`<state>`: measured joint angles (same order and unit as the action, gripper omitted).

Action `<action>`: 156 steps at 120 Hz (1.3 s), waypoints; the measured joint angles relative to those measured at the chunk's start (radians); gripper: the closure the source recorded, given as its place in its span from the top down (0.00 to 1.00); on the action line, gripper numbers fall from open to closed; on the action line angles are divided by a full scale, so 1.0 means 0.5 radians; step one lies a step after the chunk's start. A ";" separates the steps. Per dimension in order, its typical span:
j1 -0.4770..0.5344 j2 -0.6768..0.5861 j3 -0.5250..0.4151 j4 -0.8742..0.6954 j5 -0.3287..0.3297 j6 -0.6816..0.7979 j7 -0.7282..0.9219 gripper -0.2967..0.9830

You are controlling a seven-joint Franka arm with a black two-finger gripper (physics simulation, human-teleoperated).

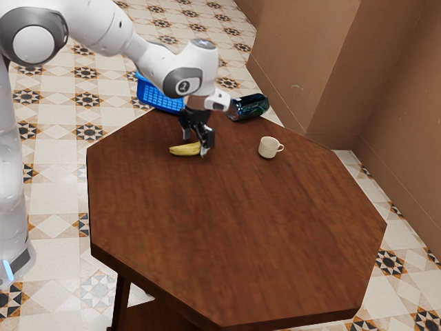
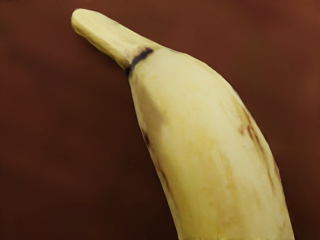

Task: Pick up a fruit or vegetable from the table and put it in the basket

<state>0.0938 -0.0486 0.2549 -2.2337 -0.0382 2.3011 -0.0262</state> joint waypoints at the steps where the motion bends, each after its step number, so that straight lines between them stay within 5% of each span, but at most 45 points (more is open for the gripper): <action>1: -0.001 -0.001 0.000 0.000 0.000 0.000 0.000 0.71; 54: -0.077 -0.025 0.004 0.002 0.005 0.025 -0.036 0.38; 138: -0.099 -0.104 0.006 0.004 0.043 0.032 -0.207 0.34; 156: -0.144 -0.234 0.004 0.063 0.165 0.027 -0.219 0.34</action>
<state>0.0219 -0.1658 0.2567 -2.2024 0.0443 2.3145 -0.1358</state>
